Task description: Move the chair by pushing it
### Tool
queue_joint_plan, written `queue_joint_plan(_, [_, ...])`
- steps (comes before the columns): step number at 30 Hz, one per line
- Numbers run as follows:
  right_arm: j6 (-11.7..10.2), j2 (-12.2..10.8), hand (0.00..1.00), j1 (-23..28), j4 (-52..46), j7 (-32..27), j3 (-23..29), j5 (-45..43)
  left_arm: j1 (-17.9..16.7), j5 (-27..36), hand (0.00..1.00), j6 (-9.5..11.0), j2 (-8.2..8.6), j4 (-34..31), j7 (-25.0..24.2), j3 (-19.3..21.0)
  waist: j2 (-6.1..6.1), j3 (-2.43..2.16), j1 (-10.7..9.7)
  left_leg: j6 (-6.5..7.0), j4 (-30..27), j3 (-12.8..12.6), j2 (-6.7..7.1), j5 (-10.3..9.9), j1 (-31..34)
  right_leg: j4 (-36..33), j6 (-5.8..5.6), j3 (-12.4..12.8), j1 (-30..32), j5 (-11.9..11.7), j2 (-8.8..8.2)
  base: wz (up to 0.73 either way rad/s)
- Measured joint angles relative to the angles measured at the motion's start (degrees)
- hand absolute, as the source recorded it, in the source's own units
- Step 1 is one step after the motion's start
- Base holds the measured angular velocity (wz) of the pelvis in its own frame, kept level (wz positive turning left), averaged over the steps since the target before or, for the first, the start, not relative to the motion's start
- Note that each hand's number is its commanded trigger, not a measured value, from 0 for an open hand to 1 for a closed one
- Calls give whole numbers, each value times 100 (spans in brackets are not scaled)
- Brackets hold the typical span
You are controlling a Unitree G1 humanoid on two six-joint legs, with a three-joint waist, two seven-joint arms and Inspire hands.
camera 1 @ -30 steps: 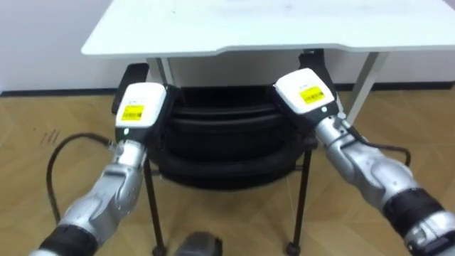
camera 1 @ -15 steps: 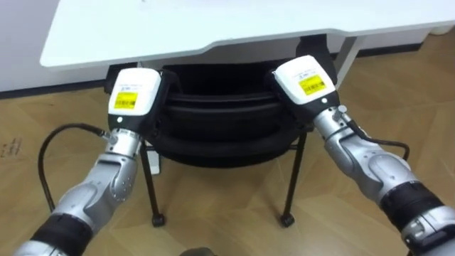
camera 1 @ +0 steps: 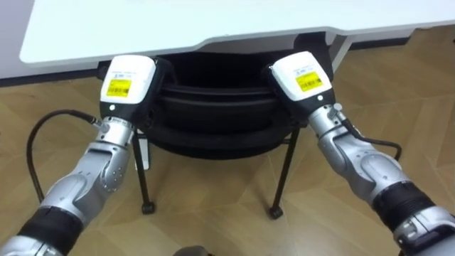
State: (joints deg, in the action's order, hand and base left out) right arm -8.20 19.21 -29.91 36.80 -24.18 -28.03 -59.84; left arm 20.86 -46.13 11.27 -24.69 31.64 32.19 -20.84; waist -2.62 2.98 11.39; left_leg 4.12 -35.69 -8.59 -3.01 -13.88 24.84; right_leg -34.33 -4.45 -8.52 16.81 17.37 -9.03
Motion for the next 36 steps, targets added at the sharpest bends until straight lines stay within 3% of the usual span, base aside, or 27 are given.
queue_joint_plan(6, [-34,31,100,327,-236,175,-11,-2,-346,-158,100,1,-35,-220,-4,37,-143,-73,-13,-80,451,61,62,160,-358,515,16,-107,-422,-79,53,7])
queue_joint_plan(7, [-41,37,91,357,-268,204,-10,-2,-380,-175,100,0,-43,-246,-7,43,-153,-81,-16,-88,499,71,61,165,-402,598,18,-115,-490,-96,72,6])
queue_joint_plan(8, [-48,40,0,360,-293,258,-10,-2,-416,-177,100,-7,-45,-270,-6,55,-155,-82,-37,-93,542,79,66,169,-440,655,15,-117,-545,-107,82,3])
queue_joint_plan(10, [-53,40,0,371,-308,315,-10,-4,-451,-180,83,-21,-45,-287,-7,55,-167,-91,-50,-102,616,81,77,183,-500,719,17,-120,-600,-123,86,0])
queue_joint_plan(12, [-44,40,0,393,-341,335,-9,7,-474,-184,0,-46,-45,-322,-14,56,-170,-92,-54,-113,653,88,68,191,-533,788,29,-139,-649,-145,102,0])
queue_joint_plan(16, [51,13,0,398,-460,770,52,541,-538,-185,0,-132,-27,-362,-88,66,-214,-144,-140,-150,744,111,62,215,-615,886,57,-197,-748,-173,119,1])
queue_joint_plan(17, [79,8,0,400,-460,930,57,796,-552,-183,0,-155,56,-362,-207,136,-232,-162,-140,-157,784,109,69,220,-677,907,58,-198,-794,-173,116,0])
queue_joint_plan(20, [73,9,0,402,-442,1208,73,1290,-594,-117,0,-147,301,-397,-416,412,-252,-161,-144,-182,889,119,72,242,-787,983,86,-252,-898,-204,116,0])
queue_joint_plan(23, [64,14,0,400,-436,1259,94,1560,-610,-13,0,-143,429,-434,-475,545,-284,-160,-133,-209,953,122,71,293,-835,995,91,-250,-920,-207,125,0])
queue_joint_plan(27, [39,82,0,392,-578,1329,256,1581,-610,318,0,-102,465,-530,-544,610,-301,-151,-131,-224,1022,124,75,334,-833,1044,108,-261,-910,-217,133,0])
queue_joint_plan(31, [27,234,0,391,-1084,1372,339,1542,-613,543,0,-114,396,-720,-697,648,-333,-140,-153,-240,1063,122,76,357,-828,1094,124,-264,-903,-227,150,0])
queue_joint_plan(36, [6,380,0,391,-1588,1506,340,1326,-611,735,0,-148,357,-1064,-1024,704,-345,-146,-294,-279,1103,196,44,412,-821,1385,164,-305,-1020,-376,278,4])
